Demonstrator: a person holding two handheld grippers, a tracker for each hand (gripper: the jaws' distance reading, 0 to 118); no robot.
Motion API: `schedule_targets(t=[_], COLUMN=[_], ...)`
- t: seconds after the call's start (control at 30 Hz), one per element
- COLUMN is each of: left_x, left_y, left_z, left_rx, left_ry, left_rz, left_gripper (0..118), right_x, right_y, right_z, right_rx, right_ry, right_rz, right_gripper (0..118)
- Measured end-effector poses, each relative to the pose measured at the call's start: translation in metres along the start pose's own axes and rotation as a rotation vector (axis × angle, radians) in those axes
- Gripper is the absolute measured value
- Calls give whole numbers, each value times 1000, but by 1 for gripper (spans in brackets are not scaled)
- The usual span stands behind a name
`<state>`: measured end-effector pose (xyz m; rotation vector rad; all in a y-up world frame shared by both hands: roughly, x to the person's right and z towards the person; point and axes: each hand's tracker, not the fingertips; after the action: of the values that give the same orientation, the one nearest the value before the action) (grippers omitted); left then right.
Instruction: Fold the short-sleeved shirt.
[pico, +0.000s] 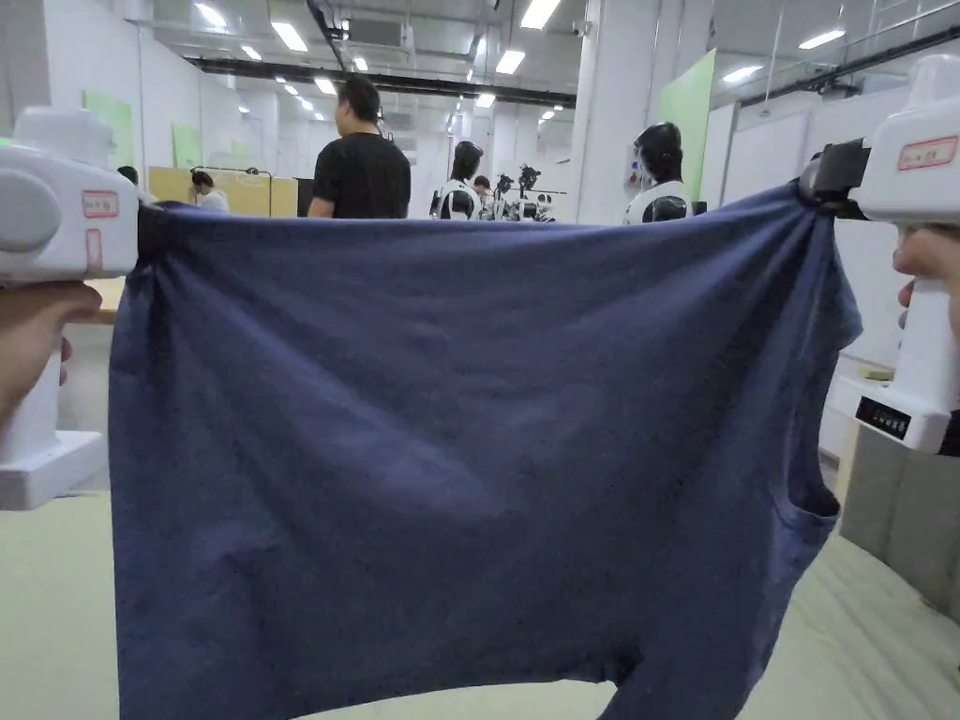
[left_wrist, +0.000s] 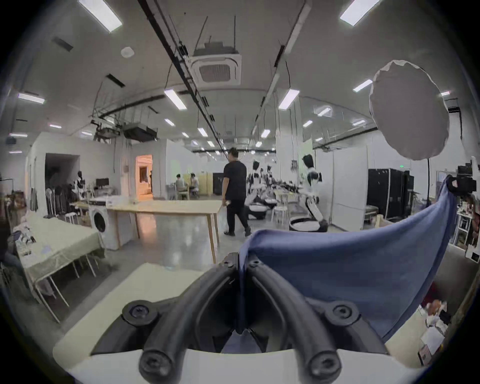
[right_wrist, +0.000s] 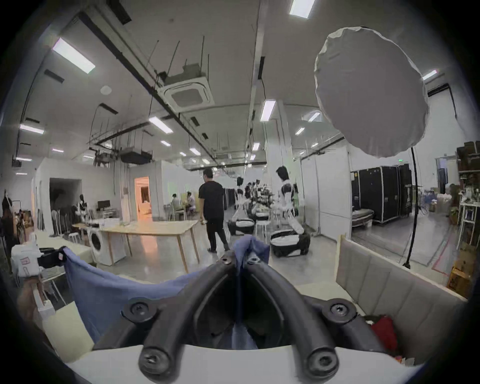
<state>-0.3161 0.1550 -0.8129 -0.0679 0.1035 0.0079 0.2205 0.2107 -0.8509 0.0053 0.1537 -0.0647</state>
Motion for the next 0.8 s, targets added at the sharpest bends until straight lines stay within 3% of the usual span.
schedule_targets(t=[0.17, 0.4, 0.53, 0.8], left_x=[1, -6, -9, -17], left_y=[1, -116, -145, -222], left_z=[-11, -40, -17, 107], left_rx=[16, -61, -63, -175], left_ry=[22, 84, 56, -81], left_rz=[-26, -46, -17, 34], left_gripper=[0, 0, 0, 0], right_x=[-10, -8, -2, 9], right_y=[-13, -116, -135, -202], right_z=[-24, -50, -21, 115], right_rx=[-5, -112, -128, -186], right_ry=[-15, -66, -21, 25], right_rz=[63, 68, 18, 89], right_gripper=[4, 4, 4, 4])
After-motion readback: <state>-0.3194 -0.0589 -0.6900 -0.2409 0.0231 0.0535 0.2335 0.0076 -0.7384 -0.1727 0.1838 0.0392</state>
